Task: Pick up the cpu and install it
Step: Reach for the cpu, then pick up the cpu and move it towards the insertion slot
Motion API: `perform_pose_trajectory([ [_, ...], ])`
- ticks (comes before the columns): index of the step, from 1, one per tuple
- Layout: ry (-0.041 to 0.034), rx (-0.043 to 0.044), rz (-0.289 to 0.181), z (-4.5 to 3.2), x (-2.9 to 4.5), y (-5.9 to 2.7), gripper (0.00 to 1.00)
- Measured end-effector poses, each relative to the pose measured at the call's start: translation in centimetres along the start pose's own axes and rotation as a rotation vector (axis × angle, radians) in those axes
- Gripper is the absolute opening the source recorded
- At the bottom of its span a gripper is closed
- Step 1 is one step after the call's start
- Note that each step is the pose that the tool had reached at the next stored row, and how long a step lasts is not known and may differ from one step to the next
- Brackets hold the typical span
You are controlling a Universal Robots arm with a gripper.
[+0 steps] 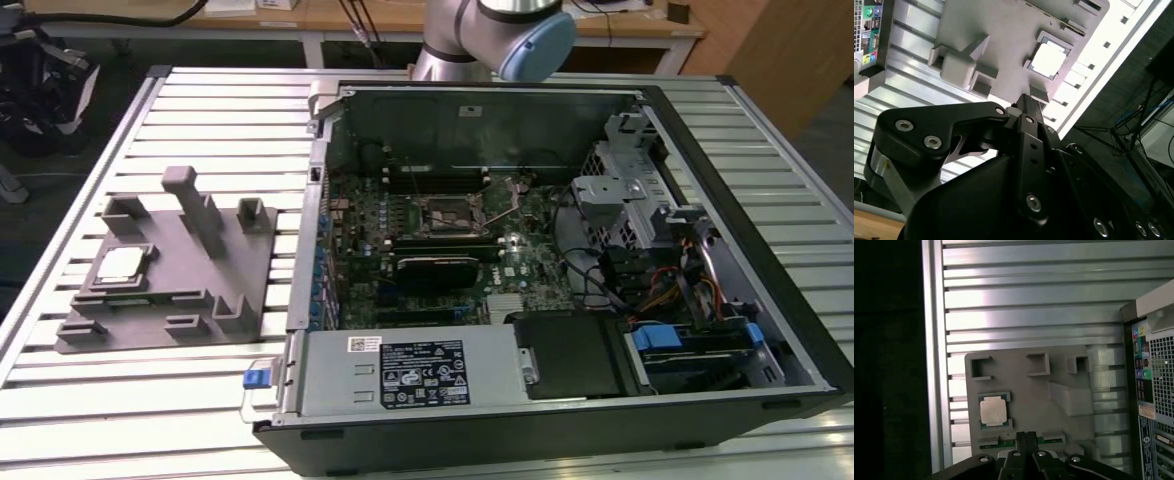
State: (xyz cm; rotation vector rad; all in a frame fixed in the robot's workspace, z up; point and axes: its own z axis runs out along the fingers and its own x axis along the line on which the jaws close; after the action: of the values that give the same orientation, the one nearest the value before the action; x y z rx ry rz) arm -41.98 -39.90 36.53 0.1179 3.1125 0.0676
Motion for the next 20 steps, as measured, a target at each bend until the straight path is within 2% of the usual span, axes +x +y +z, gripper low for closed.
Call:
perform_pose_trajectory([
  [4, 0.0001, 0.0001, 0.0, 0.05, 1.1, -0.08, 0.11],
  [10, 0.0001, 0.0, 0.0, 0.15, 2.19, -0.17, 0.11],
  [20, 0.0004, -0.0001, 0.0, 0.41, 2.4, -0.24, 0.11],
])
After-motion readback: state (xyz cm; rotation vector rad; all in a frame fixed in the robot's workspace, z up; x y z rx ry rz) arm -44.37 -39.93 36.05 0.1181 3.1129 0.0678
